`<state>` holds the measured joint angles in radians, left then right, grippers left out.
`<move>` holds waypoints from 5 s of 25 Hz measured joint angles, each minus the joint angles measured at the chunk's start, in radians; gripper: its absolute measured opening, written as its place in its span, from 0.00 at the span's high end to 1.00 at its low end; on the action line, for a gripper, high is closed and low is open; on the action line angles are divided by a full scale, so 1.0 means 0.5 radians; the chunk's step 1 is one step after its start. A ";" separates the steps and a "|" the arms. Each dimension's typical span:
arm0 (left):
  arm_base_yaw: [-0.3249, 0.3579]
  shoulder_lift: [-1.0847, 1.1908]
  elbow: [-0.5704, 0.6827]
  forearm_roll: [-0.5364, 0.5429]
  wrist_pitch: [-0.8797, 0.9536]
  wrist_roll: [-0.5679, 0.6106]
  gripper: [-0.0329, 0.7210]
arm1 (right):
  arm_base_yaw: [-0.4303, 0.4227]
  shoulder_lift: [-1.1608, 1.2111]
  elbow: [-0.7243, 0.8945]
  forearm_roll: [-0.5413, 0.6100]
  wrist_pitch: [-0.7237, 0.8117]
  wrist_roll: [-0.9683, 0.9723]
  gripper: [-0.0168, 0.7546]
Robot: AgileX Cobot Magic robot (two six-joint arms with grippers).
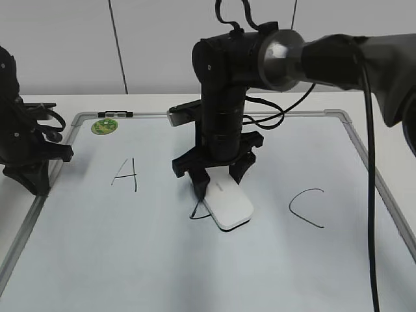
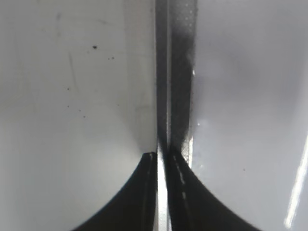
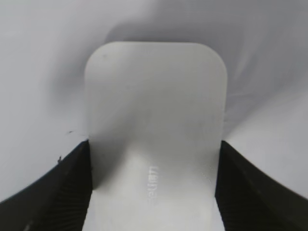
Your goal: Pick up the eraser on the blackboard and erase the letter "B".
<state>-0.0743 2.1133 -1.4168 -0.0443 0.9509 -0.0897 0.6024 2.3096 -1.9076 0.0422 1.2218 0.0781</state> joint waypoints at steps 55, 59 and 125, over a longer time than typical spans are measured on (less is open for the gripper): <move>0.004 0.000 0.000 -0.009 0.000 0.000 0.91 | -1.028 -0.496 0.329 -0.187 0.014 -0.022 0.31; 0.004 0.000 0.000 -0.009 0.000 0.000 0.91 | -1.131 -0.491 0.329 -0.101 0.010 -0.098 0.31; 0.001 -0.374 -0.258 0.018 0.270 0.000 0.11 | -1.219 -0.644 0.224 0.080 -0.001 -0.123 0.15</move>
<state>-0.0740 1.9265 -1.5460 -0.0353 1.0857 -0.0897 -0.0072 1.9874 -1.7955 0.0820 1.2214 0.0165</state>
